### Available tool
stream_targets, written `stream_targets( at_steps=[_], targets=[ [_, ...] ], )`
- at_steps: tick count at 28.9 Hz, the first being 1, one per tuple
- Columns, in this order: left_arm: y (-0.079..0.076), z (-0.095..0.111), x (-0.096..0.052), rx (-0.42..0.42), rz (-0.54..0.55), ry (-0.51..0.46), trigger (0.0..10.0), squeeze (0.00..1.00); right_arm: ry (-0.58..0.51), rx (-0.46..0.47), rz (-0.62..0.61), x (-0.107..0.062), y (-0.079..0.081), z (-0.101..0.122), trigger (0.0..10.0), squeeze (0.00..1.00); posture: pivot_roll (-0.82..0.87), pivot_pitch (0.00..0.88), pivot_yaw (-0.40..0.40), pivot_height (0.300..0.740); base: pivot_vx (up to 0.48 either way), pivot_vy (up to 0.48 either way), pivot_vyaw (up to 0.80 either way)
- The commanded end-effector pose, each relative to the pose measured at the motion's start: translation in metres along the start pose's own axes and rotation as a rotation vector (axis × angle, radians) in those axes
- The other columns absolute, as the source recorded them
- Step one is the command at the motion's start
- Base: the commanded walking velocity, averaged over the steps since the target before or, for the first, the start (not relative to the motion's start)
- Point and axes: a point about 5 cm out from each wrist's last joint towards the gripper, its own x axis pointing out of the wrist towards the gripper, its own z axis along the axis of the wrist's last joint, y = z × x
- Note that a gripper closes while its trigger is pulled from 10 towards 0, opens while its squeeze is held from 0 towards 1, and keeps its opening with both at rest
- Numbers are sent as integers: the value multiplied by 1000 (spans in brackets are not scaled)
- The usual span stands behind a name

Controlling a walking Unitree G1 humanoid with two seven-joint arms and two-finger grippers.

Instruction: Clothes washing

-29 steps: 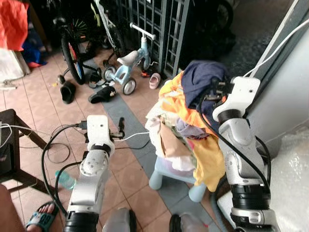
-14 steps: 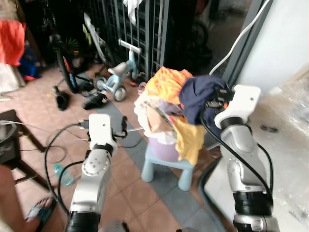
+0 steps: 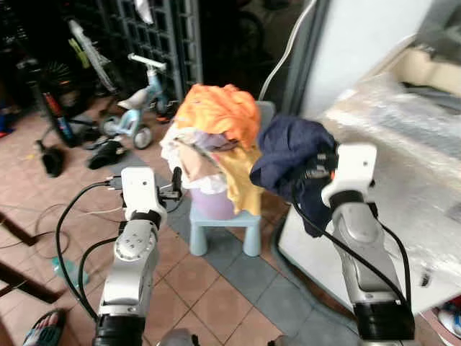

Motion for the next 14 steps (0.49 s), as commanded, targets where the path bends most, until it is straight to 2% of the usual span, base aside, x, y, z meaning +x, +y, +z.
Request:
stream_targets(
  at_steps=[1, 6, 9, 13, 14],
  targets=[
    [6, -6, -6, 0, 19, 23, 10000, 0, -82, 8, 9, 2, 8, 19, 10000, 0, -22, 22, 8, 740, 266, 0, -800],
    [5, -9, -7, 2, 2, 35, 10000, 0, -101, 14, 22, 6, 13, 23, 10000, 0, -21, 6, 11, 740, 269, 0, -800],
    [4, -8, -3, -6, 8, 34, 10000, 0, -149, 0, 38, 17, 9, 34, 10000, 0, -22, 0, 16, 740, 269, 0, -800],
    [3, -11, -4, -14, -6, 50, 10000, 0, -175, 3, 53, 24, 5, 41, 10000, 0, -28, 0, 23, 740, 452, 0, -800],
    [3, -11, -3, -11, -9, 50, 10000, 0, -196, -9, 67, 27, 4, 47, 10000, 0, -28, 0, 25, 740, 469, 0, 0]
  ],
)
